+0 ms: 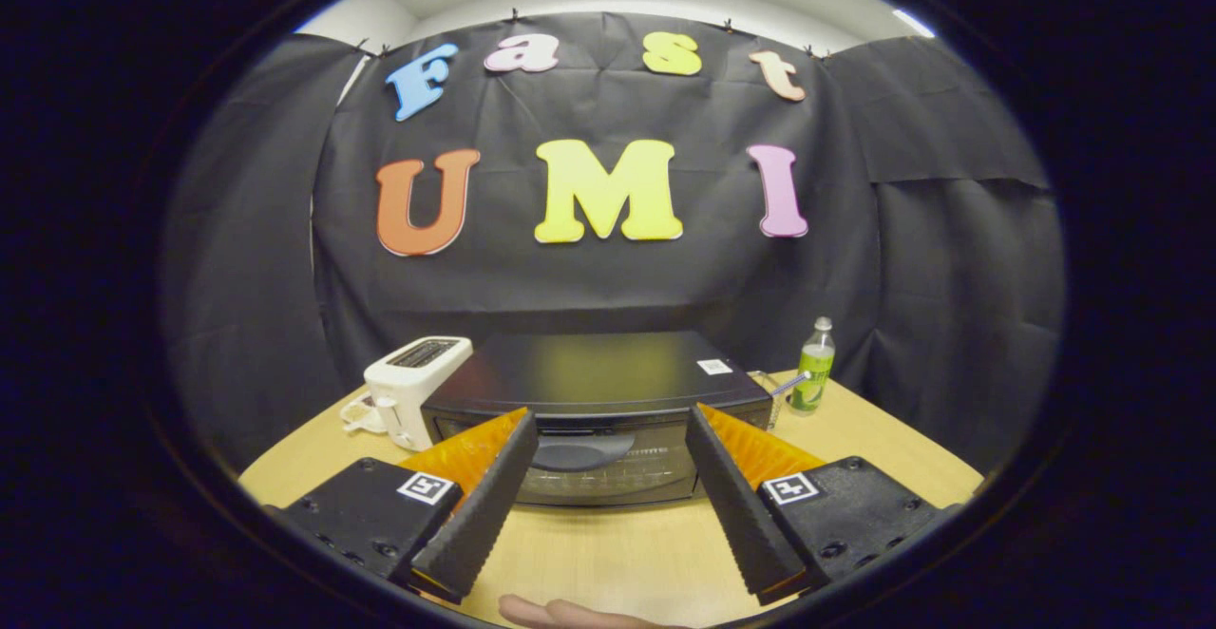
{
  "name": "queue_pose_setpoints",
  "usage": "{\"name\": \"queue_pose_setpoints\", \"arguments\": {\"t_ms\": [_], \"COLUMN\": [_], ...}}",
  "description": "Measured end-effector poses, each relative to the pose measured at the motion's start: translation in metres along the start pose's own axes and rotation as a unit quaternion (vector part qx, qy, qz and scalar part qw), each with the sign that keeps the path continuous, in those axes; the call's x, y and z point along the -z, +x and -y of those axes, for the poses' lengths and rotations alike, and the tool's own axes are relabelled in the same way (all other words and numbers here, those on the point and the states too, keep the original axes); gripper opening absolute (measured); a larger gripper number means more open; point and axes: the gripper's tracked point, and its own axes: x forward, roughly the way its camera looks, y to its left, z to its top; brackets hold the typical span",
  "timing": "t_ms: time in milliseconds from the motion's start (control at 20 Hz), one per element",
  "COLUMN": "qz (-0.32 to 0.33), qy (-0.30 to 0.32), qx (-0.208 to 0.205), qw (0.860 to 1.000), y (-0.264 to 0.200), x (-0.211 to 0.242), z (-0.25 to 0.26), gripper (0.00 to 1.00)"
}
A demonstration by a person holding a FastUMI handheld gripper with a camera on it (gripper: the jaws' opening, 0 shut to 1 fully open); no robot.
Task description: Open the toaster oven, put the food inside, and close the toaster oven door.
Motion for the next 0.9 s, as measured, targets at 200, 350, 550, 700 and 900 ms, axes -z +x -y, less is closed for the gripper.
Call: {"name": "queue_pose_setpoints", "arguments": {"t_ms": [200,350,550,700,900], "qz": [-0.015,-0.003,-0.026,-0.018,-0.009], "qy": [-0.012,-0.028,-0.012,-0.009,-0.007], "qx": [-0.009,-0.011,-0.039,-0.038,-0.034], "qw": [1.000,1.000,0.999,0.999,0.999], "y": [0.032,0.049,0.066,0.069,0.069], "x": [0.009,0.007,0.024,0.020,0.025], "z": [-0.007,-0.013,-0.029,-0.028,-0.027], "gripper": [1.00,1.00,1.00,1.00,1.00]}}
